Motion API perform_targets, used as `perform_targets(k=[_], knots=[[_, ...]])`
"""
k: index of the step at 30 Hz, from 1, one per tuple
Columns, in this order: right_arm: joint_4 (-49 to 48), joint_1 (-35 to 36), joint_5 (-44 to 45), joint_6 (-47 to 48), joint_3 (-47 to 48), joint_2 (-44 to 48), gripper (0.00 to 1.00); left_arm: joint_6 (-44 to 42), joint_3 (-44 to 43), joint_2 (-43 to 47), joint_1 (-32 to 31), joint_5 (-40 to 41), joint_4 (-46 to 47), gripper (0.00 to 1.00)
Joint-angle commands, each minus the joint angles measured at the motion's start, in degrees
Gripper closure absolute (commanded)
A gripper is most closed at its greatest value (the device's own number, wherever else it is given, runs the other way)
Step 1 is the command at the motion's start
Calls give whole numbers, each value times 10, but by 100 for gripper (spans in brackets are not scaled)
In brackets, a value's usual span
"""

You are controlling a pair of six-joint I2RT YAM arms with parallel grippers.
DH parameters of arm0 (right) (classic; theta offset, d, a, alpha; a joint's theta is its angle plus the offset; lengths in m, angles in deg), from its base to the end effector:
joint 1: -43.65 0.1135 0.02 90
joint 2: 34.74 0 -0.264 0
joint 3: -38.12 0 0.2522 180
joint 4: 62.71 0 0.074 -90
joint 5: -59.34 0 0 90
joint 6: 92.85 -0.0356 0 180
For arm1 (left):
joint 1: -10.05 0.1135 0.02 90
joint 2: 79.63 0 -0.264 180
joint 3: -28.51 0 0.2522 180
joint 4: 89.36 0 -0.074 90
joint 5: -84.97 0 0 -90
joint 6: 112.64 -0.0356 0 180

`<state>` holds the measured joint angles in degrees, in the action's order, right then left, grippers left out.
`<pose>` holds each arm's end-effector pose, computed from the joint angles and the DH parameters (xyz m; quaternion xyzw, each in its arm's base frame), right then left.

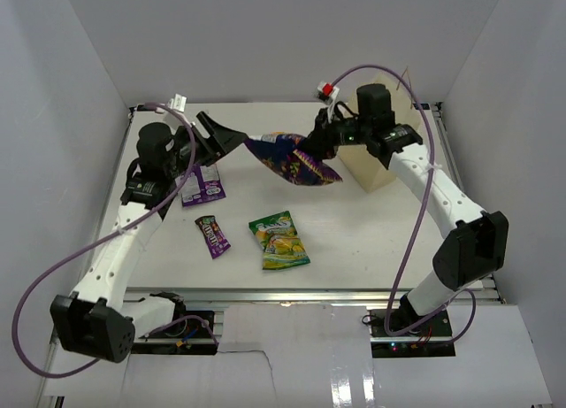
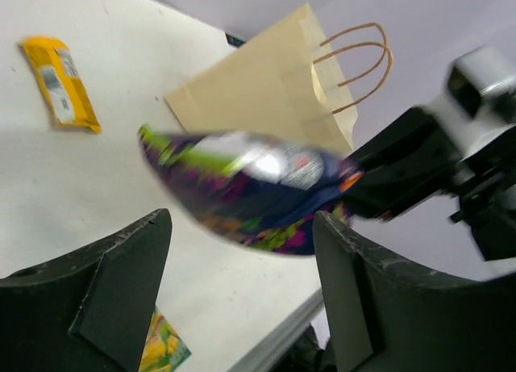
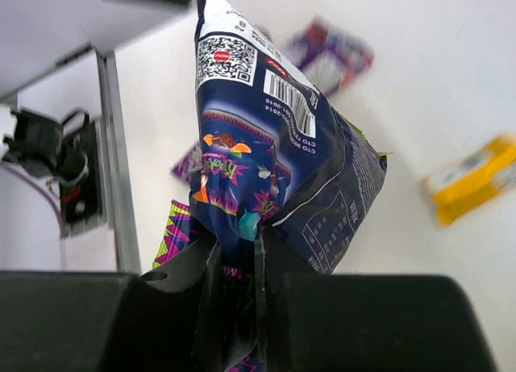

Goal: Place the snacks into the paper bag

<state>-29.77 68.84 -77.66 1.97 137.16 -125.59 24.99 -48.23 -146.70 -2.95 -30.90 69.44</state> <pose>0.3172 0.1780 0.3723 -0.4076 0.6904 0.4180 0.4272 0.2592 -0.0758 0.3778 -0.0895 0.7628 -0.4608 0.4446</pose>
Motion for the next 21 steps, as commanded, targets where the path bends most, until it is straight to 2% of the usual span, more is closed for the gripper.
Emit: perform_targets(k=[1,4,7,12,21], knots=[[-121,-27,-106,-41,109,33,92,-62,49,75,6,50,-56,19],[-144,-45,-99,-68,175,23,92,-57,90,118,9,57,-58,18],[-170,-96,-75,-99,247,8,92,-58,130,144,9,67,-68,18],[-219,-169,-27,-141,363,-31,92,-69,149,161,10,80,-85,18],[-256,-269,24,-157,416,-59,92,-73,177,164,10,81,-89,18]])
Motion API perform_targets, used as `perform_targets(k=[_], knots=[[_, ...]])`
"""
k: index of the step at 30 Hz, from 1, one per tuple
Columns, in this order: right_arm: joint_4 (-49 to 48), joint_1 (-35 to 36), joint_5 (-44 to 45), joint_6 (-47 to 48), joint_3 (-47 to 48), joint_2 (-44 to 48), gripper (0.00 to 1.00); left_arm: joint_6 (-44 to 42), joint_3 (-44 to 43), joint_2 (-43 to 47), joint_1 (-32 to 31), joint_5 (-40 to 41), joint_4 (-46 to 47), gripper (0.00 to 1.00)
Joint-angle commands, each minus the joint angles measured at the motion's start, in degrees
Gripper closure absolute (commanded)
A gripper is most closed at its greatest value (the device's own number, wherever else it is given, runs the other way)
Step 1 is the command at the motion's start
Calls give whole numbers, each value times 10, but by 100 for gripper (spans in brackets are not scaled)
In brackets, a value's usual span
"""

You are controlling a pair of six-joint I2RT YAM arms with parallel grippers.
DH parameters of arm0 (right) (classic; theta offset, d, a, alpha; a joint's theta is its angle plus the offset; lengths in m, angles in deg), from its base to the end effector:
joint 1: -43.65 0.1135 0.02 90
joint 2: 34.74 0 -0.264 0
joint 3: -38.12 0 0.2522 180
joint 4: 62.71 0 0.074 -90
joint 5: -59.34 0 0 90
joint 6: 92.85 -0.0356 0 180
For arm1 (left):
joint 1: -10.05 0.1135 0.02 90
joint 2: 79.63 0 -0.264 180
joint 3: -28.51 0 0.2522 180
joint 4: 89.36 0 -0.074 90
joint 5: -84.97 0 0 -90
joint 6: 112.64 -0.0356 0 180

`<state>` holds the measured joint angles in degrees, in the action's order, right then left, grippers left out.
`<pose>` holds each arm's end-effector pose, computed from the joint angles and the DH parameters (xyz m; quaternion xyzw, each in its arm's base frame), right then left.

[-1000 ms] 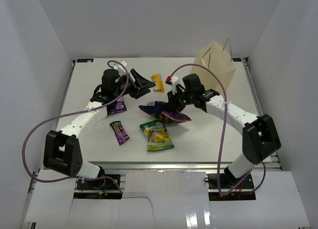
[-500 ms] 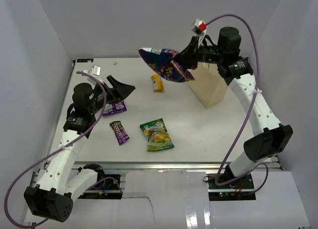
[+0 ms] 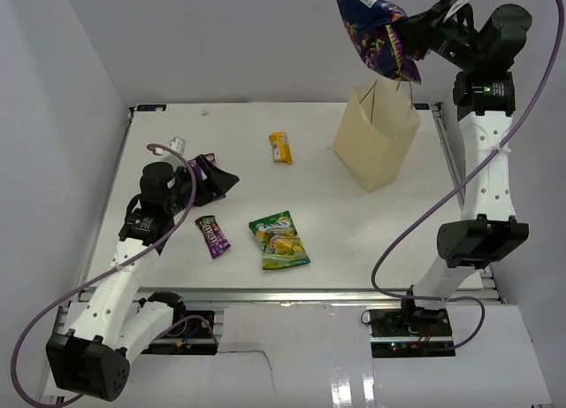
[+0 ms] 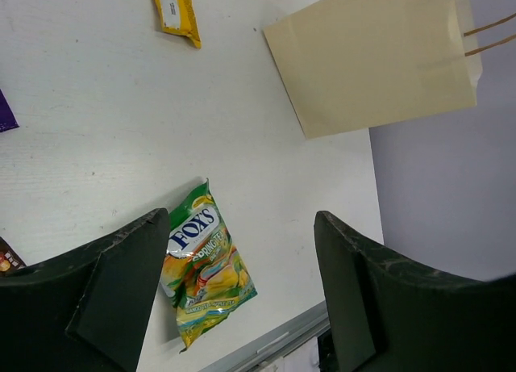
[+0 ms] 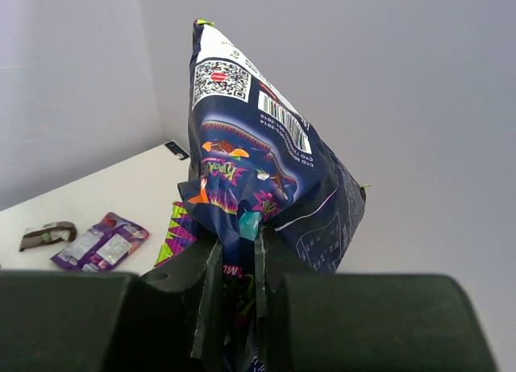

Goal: Place the snacks into the paper bag

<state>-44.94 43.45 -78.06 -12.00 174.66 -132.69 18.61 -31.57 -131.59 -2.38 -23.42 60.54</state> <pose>0.3454 0.0250 0.5671 -0.2874 0.5451 0.2863 0.7337 0.1997 -0.0555 0.3167 -0.1171 0.8148 -0.3675 0.4329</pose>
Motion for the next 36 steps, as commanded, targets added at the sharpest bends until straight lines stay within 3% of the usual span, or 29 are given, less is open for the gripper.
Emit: perform_targets(k=[1,8,21,36], knots=[[-104,-21,34,-18,27,13,92,-9,13,14,4,6,0,18],[-99,-37,99,-26,-64,25,92,-11,24,15,3,3,-1,18],[-93,-38,136,-24,-199,81,92,-12,46,20,4,-1,-3,17],[-81,-45,209,-79,-170,94,92,-12,52,21,4,-7,0,18]])
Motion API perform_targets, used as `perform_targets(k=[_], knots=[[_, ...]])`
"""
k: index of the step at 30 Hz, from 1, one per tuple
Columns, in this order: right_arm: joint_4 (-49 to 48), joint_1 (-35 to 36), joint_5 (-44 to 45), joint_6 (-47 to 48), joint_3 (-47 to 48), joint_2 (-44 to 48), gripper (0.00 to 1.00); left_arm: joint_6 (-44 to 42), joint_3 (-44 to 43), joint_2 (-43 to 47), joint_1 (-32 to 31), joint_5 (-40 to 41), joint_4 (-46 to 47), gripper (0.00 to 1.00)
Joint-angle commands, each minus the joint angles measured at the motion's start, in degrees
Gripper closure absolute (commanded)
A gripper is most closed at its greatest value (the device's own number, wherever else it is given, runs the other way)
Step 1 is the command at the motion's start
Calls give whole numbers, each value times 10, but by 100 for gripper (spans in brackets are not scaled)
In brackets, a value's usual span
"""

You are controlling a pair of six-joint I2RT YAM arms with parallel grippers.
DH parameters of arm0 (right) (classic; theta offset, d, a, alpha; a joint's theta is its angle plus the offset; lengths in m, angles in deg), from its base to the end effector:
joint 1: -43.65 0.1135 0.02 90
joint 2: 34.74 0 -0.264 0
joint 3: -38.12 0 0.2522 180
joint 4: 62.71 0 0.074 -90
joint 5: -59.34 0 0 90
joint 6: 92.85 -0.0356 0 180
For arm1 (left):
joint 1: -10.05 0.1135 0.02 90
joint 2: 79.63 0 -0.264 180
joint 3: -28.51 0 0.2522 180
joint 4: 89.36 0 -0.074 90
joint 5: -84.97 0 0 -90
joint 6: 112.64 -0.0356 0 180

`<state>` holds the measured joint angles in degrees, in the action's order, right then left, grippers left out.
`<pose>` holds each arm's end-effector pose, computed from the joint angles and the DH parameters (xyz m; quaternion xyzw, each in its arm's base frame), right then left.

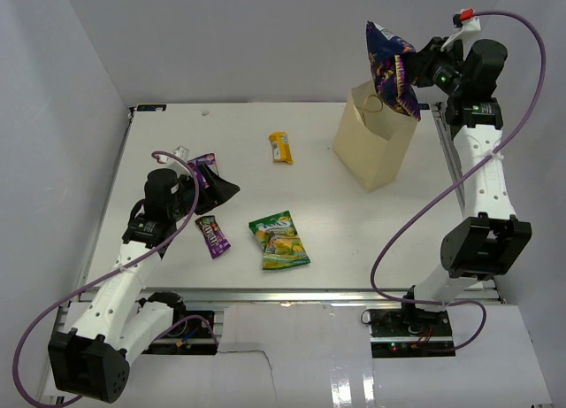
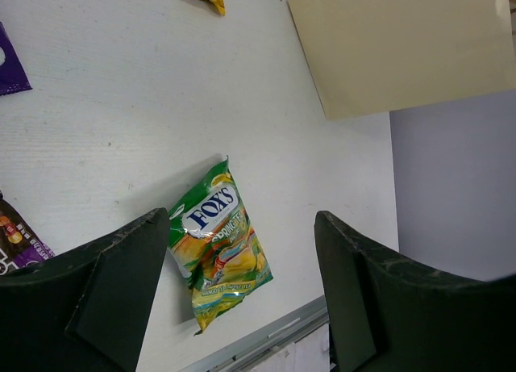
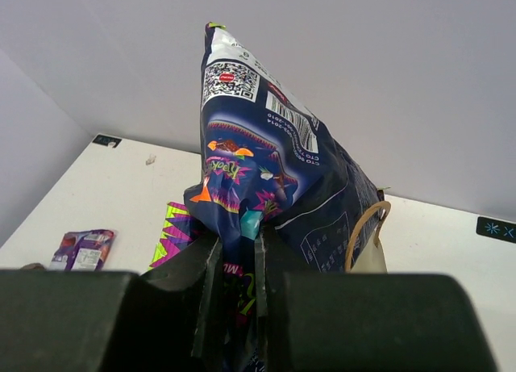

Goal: Place the snacks into the paper bag

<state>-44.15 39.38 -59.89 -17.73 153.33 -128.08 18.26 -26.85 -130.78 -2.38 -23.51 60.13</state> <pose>0.3746 -0.0105 0.4771 -0.0705 0.6855 0.2375 0.6847 0.1953 -0.0546 0.2899 -0.1240 0.8335 -0.3556 0.4042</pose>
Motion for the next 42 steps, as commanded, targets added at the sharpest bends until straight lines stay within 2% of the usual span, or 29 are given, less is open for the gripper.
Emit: perform_targets(k=[1,7,14,21,34,42], knots=[[-88,-5,28,-24,38,51,92,-8,5,13,3,-7,4,18],[-87,-5,48,-39,40,56,92,-8,4,10,4,-9,5,18],[-109,-5,34,-93,97,48,92,-7,6,9,4,-11,9,17],[-111,-5,36,-104,93,49,92,-7,11,17,3,-10,7,18],[-116,-10,16,-112,-2,78,92,-7,17,26,4,-9,3,17],[-210,-27,-51,-235,-82,63,92,-7,21,30,4,-12,1,17]])
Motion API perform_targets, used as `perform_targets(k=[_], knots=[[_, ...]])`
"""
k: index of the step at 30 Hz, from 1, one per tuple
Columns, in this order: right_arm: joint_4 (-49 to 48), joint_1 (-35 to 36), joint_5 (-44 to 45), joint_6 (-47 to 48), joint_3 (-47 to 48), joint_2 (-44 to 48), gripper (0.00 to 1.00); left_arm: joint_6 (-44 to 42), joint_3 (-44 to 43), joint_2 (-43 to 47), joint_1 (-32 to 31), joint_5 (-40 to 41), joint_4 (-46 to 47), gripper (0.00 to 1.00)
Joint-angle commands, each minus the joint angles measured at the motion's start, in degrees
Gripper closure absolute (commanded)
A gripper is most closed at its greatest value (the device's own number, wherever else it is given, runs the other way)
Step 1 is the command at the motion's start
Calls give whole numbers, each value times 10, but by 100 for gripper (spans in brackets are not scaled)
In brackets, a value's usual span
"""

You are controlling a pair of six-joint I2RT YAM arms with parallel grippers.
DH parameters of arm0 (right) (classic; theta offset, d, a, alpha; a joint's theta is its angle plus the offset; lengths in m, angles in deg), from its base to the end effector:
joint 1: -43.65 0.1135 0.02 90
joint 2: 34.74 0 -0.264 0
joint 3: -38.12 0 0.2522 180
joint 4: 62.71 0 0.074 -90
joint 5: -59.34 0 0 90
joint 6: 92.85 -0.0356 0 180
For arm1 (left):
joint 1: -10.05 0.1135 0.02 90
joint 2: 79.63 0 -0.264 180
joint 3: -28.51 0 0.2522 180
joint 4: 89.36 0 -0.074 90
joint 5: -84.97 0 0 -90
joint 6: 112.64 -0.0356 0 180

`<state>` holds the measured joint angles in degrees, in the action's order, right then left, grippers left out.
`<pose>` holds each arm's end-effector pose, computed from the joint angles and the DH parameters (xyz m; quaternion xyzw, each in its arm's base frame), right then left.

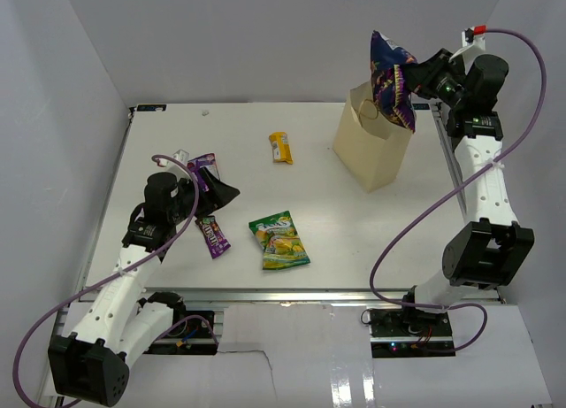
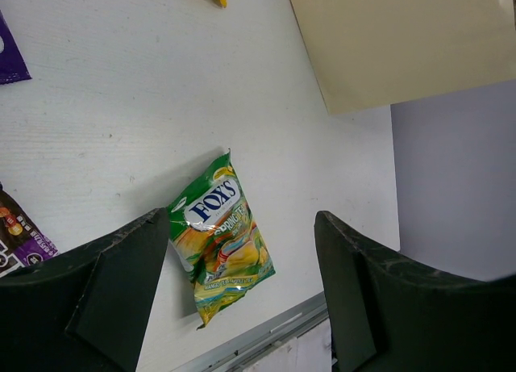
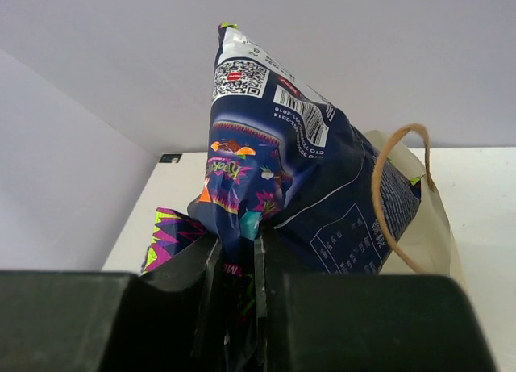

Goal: Place the snacks into the paper bag

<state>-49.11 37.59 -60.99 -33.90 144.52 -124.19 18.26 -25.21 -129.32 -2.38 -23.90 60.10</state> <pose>0.3631 -0.0205 0.4571 0.0303 0.6884 0.3272 0.6467 0.1901 -0.0537 0.2845 -0.1227 0.8343 -0.3575 0.4013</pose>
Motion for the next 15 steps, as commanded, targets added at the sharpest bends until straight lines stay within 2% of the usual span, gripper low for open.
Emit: perform_targets(k=[1,6,15], knots=[[-169,-9,-43,-81,5,21,92,-7,4,16,4,-8,2,18],[-183,-21,-39,-114,6,2,92,-7,5,22,4,-7,-1,17],[-167,-25,-26,-73,-35,0,92,-7,2,13,4,-10,2,18]])
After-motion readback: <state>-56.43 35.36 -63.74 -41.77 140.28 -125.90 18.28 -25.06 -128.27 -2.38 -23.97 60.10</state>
